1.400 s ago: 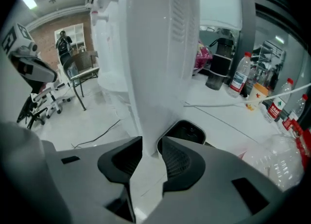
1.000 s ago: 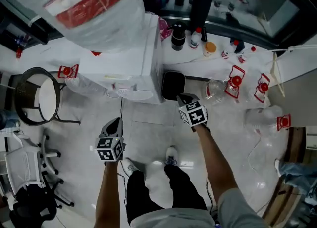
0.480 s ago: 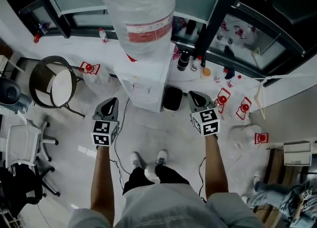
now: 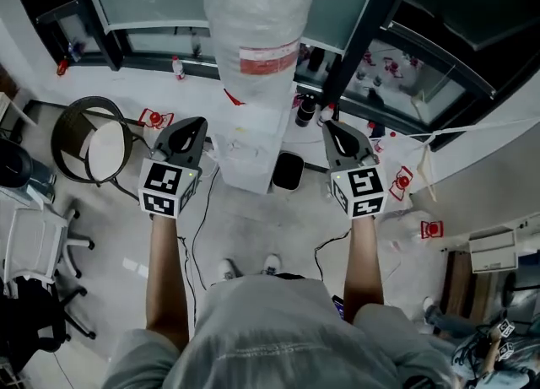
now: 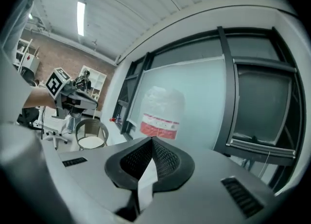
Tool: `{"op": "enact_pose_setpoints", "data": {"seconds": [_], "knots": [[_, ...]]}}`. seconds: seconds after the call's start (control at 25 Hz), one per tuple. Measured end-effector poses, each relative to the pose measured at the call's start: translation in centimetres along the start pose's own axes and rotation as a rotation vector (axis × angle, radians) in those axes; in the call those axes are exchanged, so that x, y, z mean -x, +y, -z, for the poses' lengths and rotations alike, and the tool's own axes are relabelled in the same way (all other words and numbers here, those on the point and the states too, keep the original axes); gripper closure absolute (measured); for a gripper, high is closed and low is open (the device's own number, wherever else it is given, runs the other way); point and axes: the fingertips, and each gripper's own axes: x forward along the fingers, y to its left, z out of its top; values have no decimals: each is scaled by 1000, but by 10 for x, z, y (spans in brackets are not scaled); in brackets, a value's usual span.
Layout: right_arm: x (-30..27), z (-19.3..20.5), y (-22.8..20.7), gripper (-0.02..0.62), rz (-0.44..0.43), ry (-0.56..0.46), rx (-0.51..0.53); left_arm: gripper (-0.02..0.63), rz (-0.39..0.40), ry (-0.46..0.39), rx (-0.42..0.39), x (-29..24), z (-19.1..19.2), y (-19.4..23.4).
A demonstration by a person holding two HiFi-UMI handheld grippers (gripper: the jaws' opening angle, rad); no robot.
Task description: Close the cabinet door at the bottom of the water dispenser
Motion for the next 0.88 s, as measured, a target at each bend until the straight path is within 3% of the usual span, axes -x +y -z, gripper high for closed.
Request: {"op": "enact_pose_setpoints", "data": {"seconds": [0.44, 0.88], "knots": [[0, -89, 32, 568, 12, -123, 71, 589, 12, -128, -70, 36, -63, 26], [-4, -99, 46, 568, -14, -145, 92, 589, 36, -177, -141, 36, -84, 20]]}}
